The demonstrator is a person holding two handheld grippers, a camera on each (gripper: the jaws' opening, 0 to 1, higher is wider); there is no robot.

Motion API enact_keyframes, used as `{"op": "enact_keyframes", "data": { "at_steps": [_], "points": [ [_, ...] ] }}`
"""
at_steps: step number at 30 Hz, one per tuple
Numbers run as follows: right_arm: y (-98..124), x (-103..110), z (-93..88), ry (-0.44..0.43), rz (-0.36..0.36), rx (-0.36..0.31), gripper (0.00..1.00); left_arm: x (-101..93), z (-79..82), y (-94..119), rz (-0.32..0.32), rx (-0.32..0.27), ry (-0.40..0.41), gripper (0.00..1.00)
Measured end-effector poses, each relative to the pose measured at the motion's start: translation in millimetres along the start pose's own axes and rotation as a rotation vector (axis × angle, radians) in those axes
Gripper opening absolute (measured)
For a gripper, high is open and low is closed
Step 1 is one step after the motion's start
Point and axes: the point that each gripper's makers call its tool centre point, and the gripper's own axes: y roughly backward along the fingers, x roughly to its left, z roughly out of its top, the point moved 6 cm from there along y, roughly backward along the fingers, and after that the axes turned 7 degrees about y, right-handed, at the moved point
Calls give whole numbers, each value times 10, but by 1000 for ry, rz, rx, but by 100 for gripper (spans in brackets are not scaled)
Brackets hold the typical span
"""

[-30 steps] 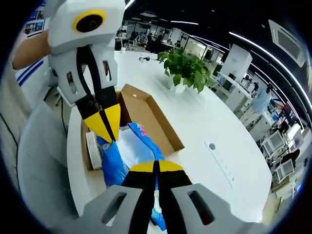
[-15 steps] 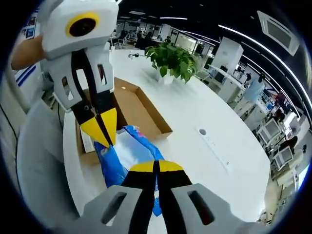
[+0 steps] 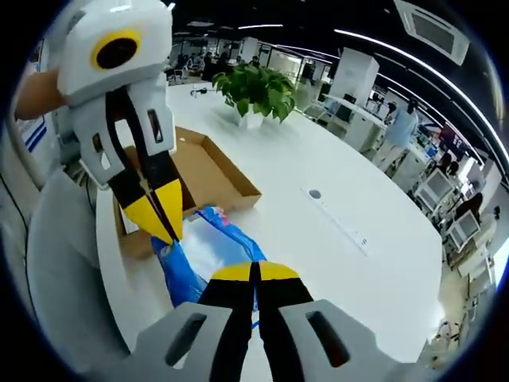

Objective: Operate the shoe box by opening the lid, removing the specified soft item, and placing it in the target area until the item is outside and the box remains undamaged.

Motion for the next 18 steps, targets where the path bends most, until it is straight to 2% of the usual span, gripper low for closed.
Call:
{"op": "enact_keyframes", "data": {
  "at_steps": [8, 18],
  "points": [
    [46, -147, -300, -53, -12, 22, 0, -16, 203, -268, -37, 28, -39, 0],
    [120, -369, -552, -100, -33, 31, 0, 7, 396, -545, -78, 53, -71, 0]
  ]
}}
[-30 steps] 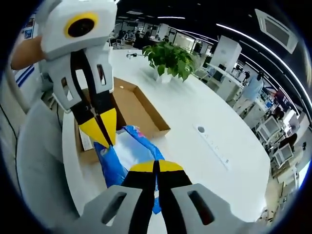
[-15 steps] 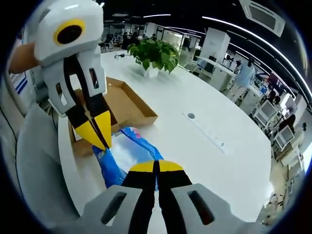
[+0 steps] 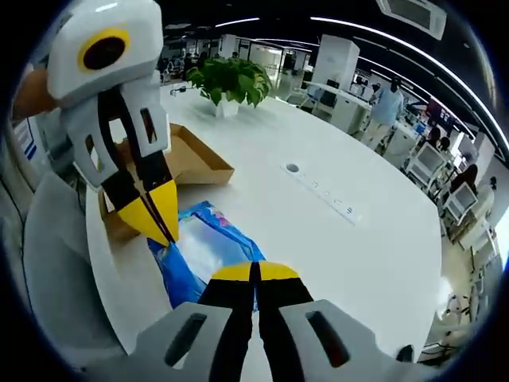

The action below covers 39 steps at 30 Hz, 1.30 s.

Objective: Operate the shoe box by opening the lid, removing the specified soft item, and placing it in the target area until the item is outside and the box remains undamaged.

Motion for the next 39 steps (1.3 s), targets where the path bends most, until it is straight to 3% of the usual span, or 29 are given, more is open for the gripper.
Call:
{"op": "enact_keyframes", "data": {
  "at_steps": [14, 39],
  "points": [
    [11, -300, -280, -40, -21, 25, 0, 74, 245, -350, -52, 16, -18, 0],
    [-105, -616, -687, -96, -42, 78, 0, 195, 434, -941, -133, 39, -9, 0]
  ]
}}
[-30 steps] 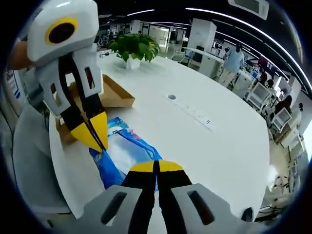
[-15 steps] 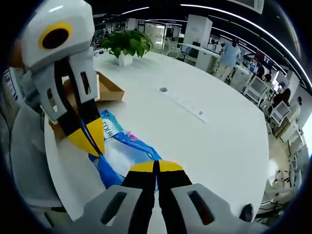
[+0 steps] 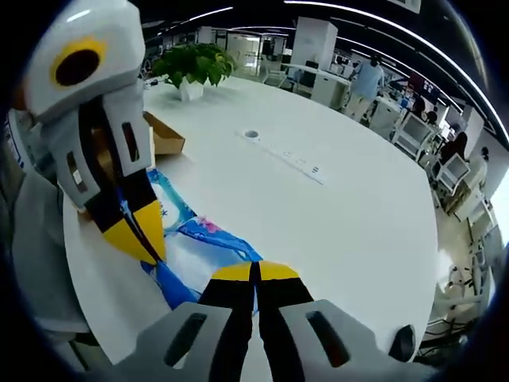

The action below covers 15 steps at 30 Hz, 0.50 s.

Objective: Operate the shoe box by opening the lid, removing the specified soft item, and placing it in the target area until the item is outside and the box remains undamaged.

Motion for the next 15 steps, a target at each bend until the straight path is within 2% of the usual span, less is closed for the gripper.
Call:
{"op": "enact_keyframes", "data": {
  "at_steps": [15],
  "points": [
    [-219, -19, -281, -26, 21, 42, 0, 40, -118, -329, -40, 31, 26, 0]
  ]
}}
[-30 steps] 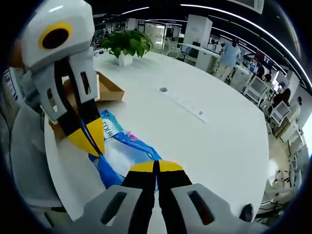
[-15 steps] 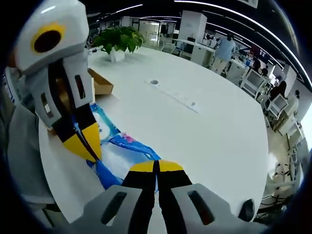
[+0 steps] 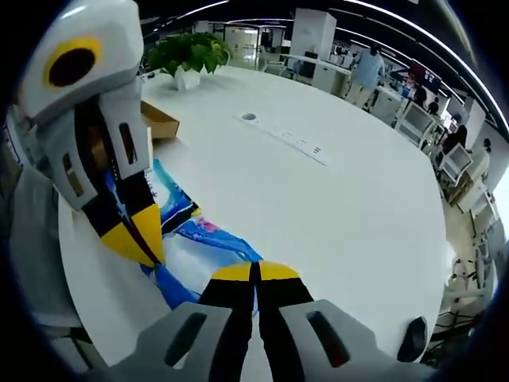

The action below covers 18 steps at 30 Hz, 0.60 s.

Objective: Operate the shoe box by opening the lid, removing the specified soft item, and placing it in the target area until the item is outside and the box remains undamaged.

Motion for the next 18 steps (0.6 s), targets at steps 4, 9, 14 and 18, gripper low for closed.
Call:
{"op": "enact_keyframes", "data": {
  "at_steps": [4, 9, 14, 18],
  "points": [
    [-58, 10, -64, 1, 7, 13, 0, 12, -37, -58, -5, 7, 10, 0],
    [-119, 10, -111, -5, 14, 22, 0, 5, -86, -128, -17, 15, 21, 0],
    [-162, 23, -147, -9, 18, 27, 0, -31, -127, -178, -26, 21, 24, 0],
    [-170, 23, -161, -12, 18, 28, 0, -57, -137, -188, -34, 16, 37, 0]
  ]
}}
